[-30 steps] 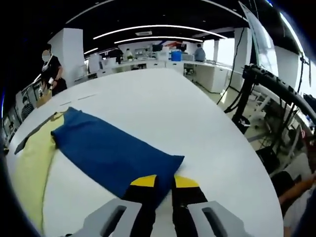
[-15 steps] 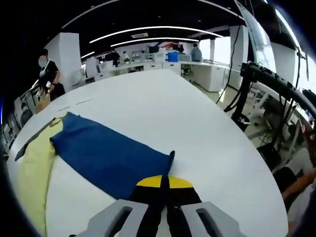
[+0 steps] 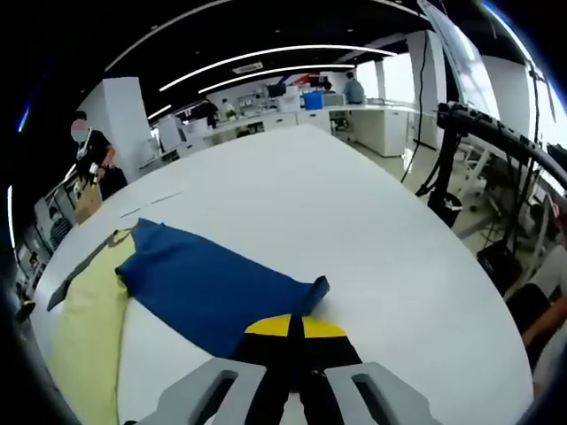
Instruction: Fold the garment on the visible template until the final outline fits inside the template.
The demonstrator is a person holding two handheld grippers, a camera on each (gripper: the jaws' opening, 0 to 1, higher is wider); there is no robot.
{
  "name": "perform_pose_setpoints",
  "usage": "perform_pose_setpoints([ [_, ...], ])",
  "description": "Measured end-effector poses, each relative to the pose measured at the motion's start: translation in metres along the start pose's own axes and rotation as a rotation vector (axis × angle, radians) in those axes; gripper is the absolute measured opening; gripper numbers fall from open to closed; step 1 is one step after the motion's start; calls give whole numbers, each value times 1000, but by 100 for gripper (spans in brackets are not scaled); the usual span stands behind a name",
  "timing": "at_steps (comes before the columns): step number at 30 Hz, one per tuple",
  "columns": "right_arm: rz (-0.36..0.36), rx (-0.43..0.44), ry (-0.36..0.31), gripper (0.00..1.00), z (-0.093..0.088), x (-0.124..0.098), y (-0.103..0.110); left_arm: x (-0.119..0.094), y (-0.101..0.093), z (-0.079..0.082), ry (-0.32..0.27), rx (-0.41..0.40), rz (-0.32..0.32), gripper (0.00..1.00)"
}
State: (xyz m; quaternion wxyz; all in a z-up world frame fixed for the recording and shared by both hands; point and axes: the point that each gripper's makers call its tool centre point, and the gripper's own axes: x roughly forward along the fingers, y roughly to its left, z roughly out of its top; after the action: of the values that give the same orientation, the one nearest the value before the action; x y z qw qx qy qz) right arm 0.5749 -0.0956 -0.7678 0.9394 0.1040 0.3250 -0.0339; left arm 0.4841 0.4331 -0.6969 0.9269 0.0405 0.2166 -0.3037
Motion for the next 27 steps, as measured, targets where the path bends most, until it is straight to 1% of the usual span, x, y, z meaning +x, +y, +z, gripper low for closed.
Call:
perform_pose_setpoints([
  [3,26,-1,-15,0,11,2,7,0,-1,1,2,4,-4,97],
  [5,34,-8,-19,0,16,1,10,0,-2,3,-11,-5,-9,97],
  [9,48,-23,-27,0,24,1,19,-1,-3,5,-11,-4,-12,98],
  [11,57,-25,-30,0,27,2,24,-1,-3,6,-14,-5,-12,98],
  [13,62,-28,-34,0,30,4,24,-1,-2,5,-7,-4,-11,98],
  [19,80,-42,-40,0,35,3,40,-1,3,-1,0,-5,-11,97],
  [27,113,-70,-44,0,43,9,62,1,6,-1,-9,-7,-16,98],
])
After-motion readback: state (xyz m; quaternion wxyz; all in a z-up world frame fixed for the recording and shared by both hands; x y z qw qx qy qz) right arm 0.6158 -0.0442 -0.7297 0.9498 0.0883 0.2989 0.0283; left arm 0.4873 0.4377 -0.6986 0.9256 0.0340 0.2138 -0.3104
